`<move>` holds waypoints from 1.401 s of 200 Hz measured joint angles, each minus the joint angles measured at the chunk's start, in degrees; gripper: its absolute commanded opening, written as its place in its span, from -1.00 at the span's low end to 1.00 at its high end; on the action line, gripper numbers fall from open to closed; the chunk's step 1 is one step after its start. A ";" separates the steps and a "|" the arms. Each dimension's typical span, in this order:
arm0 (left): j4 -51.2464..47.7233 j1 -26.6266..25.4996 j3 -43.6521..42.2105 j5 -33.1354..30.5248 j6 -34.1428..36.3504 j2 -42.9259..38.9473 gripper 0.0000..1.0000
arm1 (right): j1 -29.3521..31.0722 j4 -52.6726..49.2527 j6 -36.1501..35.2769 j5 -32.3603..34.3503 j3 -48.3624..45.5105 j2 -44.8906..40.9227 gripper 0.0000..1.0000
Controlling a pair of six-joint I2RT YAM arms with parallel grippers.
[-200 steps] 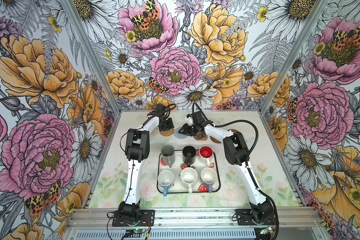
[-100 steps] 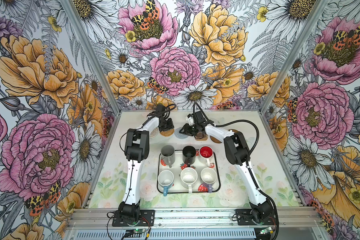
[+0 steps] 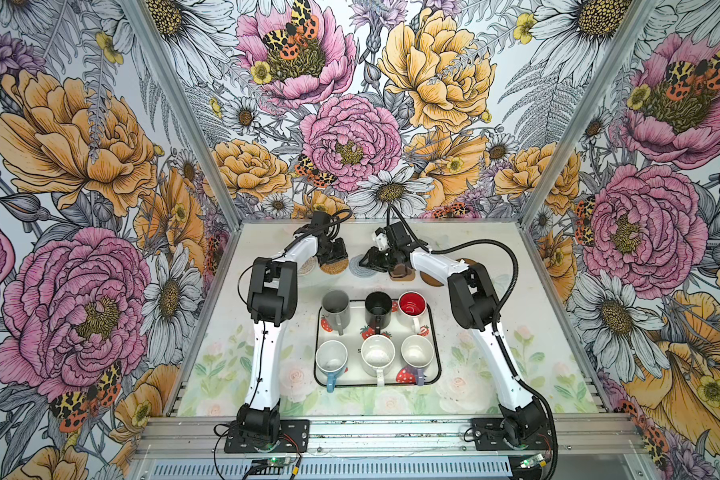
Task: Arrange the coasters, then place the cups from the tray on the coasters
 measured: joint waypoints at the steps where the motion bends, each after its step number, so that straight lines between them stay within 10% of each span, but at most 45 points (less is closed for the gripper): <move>1: 0.00 -0.02 -0.04 0.00 0.00 -0.02 -0.31 | 0.00 -0.04 0.00 0.02 0.02 0.00 -0.26; 280: -5.51 0.22 5.38 -0.28 -0.22 -0.13 -0.15 | 0.37 -2.99 0.22 -2.12 2.51 0.48 -0.26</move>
